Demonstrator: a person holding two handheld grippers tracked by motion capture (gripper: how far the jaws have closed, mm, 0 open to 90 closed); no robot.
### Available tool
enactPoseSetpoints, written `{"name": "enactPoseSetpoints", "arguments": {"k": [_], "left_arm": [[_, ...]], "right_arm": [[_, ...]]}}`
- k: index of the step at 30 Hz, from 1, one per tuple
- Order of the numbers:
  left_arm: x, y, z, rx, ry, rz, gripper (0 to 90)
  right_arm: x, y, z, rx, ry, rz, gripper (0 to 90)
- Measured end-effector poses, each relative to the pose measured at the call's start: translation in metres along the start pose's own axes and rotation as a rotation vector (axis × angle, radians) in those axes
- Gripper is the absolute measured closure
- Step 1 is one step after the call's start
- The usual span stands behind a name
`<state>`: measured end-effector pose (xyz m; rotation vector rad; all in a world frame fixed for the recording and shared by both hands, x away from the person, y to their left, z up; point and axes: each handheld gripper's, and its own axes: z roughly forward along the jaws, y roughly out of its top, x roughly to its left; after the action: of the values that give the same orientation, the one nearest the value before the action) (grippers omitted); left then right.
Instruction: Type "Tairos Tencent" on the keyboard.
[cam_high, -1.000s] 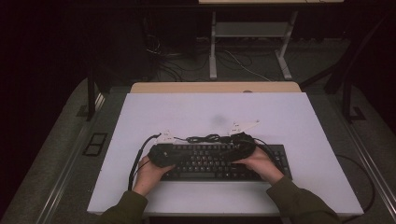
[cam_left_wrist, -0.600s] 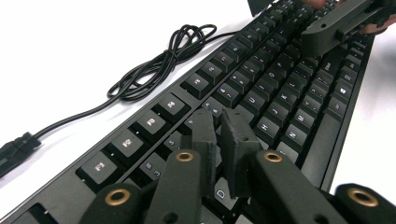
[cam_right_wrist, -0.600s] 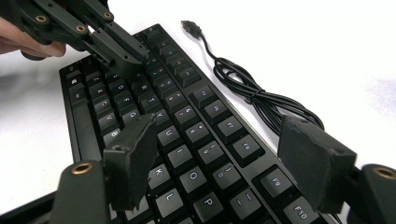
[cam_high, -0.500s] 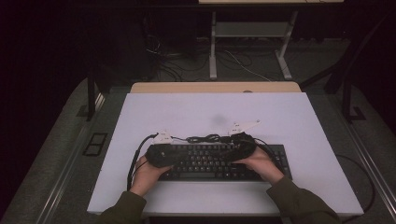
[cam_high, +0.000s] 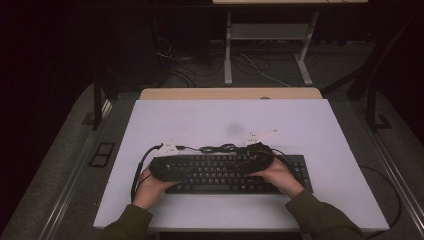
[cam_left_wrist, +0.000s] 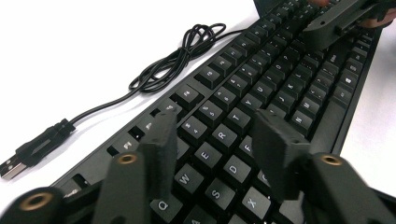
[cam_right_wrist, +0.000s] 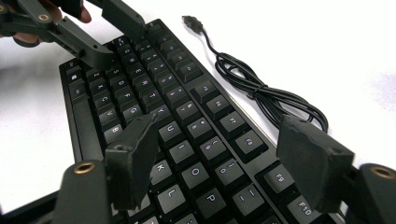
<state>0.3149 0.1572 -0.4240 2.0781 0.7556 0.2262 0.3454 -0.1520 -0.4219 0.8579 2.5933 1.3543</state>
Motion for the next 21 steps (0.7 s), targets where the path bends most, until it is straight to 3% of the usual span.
{"name": "enactPoseSetpoints", "arguments": {"k": [10,21], "left_arm": [[-0.0001,-0.0055,-0.0045,-0.015,0.011,-0.003,31.8],[0.0002,-0.0068,-0.0054,-0.018,0.016,-0.003,26.0]], "right_arm": [[0.0007,-0.0008,0.0002,0.011,-0.003,-0.002,34.1],[0.0039,-0.0027,0.0025,0.025,-0.003,-0.018,45.1]]}}
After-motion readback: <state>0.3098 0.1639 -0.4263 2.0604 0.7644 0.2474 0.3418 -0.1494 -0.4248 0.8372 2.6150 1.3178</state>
